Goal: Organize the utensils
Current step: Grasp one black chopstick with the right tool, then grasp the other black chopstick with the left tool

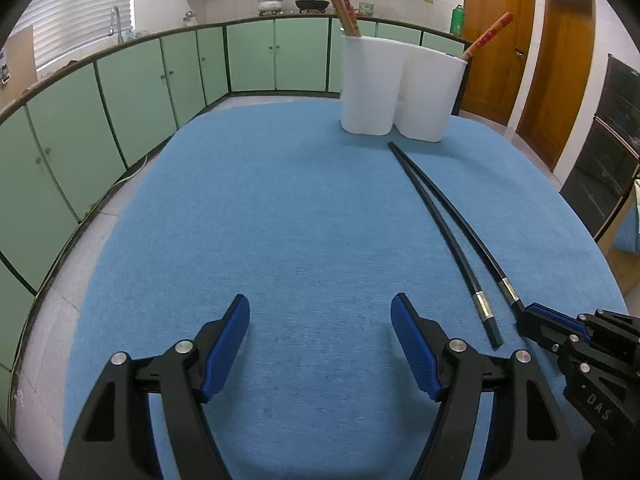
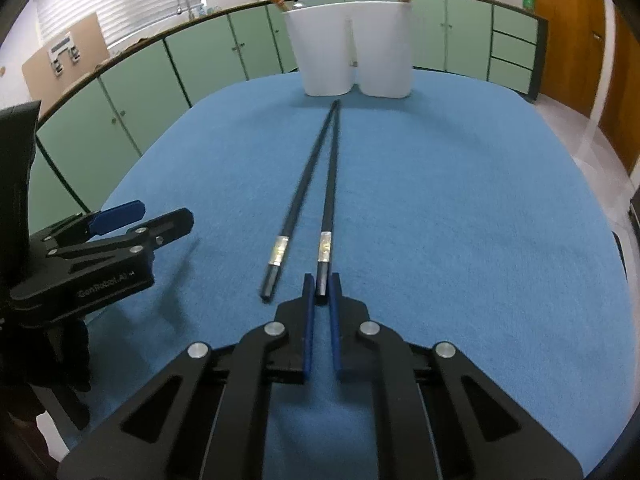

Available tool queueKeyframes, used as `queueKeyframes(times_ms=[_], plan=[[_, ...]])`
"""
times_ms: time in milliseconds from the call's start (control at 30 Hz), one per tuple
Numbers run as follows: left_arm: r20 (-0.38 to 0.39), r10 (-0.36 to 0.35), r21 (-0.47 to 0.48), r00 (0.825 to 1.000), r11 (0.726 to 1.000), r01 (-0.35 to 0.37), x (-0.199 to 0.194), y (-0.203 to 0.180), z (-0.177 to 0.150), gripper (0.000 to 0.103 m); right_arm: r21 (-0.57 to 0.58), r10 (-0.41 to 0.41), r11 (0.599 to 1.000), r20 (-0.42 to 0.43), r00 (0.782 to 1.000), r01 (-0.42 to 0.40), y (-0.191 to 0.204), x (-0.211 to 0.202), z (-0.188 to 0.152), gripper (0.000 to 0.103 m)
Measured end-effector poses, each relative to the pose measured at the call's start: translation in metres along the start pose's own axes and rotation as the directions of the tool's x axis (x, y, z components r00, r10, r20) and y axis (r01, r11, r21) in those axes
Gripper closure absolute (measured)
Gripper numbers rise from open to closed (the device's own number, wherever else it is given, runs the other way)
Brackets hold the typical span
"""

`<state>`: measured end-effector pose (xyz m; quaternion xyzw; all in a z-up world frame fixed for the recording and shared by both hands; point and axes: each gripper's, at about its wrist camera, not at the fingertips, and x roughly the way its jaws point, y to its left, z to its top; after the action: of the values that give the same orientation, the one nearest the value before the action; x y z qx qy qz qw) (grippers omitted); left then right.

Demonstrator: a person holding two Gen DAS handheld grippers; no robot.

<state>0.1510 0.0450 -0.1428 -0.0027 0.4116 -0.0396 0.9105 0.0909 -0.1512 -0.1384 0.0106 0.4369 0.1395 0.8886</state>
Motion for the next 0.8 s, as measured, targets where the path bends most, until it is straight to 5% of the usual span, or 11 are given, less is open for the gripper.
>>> queueKeyframes(times_ms=[367, 700, 800], plan=[[0.001, -0.102, 0.013, 0.995, 0.995, 0.102, -0.007, -0.04, -0.004, 0.031, 0.071, -0.07, 0.995, 0.016, 0.997, 0.069, -0.05, -0.014, -0.004, 0.096], [-0.054, -0.091, 0.063, 0.994, 0.994, 0.094, 0.008, -0.074, -0.011, 0.033, 0.072, -0.012, 0.997, 0.012, 1.0, 0.011, -0.058, -0.014, -0.007, 0.096], [-0.054, -0.073, 0.058, 0.996, 0.995, 0.076, 0.009, -0.072, -0.009, 0.042, 0.06, 0.031, 0.998, 0.005, 0.999, -0.032, -0.056, -0.013, -0.005, 0.093]])
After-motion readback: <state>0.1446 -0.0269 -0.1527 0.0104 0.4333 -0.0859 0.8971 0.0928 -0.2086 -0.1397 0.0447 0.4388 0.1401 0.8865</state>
